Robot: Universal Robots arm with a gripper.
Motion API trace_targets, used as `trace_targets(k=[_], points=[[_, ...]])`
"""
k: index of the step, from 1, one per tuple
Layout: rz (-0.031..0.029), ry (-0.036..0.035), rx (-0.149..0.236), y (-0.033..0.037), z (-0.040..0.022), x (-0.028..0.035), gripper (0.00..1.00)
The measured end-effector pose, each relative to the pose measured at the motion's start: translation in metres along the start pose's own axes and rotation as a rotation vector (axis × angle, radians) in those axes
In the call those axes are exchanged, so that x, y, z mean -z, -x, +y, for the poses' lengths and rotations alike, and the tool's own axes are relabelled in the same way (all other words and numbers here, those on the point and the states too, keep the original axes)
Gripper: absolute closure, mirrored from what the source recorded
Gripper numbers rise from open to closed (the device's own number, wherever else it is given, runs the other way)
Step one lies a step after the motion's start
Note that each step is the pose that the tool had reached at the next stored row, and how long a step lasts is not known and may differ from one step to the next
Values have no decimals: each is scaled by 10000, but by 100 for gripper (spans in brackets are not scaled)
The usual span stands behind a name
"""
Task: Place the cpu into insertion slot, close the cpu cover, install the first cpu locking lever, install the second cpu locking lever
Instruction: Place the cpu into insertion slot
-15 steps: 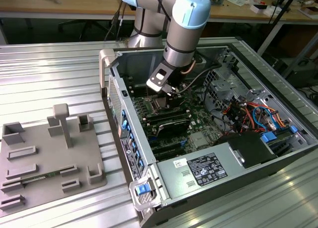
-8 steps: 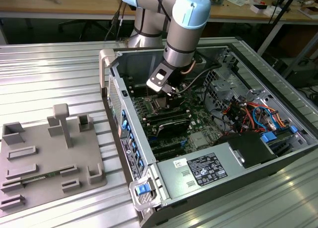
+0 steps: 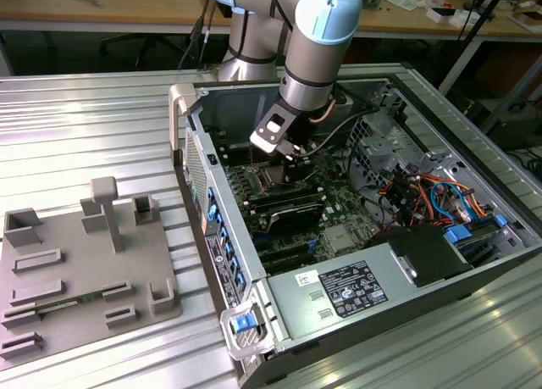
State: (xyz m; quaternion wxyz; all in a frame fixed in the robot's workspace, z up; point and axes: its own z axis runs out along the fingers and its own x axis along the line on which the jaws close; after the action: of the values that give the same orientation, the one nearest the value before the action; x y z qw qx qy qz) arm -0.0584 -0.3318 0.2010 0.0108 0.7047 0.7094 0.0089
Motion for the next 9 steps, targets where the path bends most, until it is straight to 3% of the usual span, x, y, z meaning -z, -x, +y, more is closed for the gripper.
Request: trace_targets(k=[8, 9], points=[[5, 1, 0, 0, 0, 5, 38], [6, 1, 1, 0, 0, 5, 32]])
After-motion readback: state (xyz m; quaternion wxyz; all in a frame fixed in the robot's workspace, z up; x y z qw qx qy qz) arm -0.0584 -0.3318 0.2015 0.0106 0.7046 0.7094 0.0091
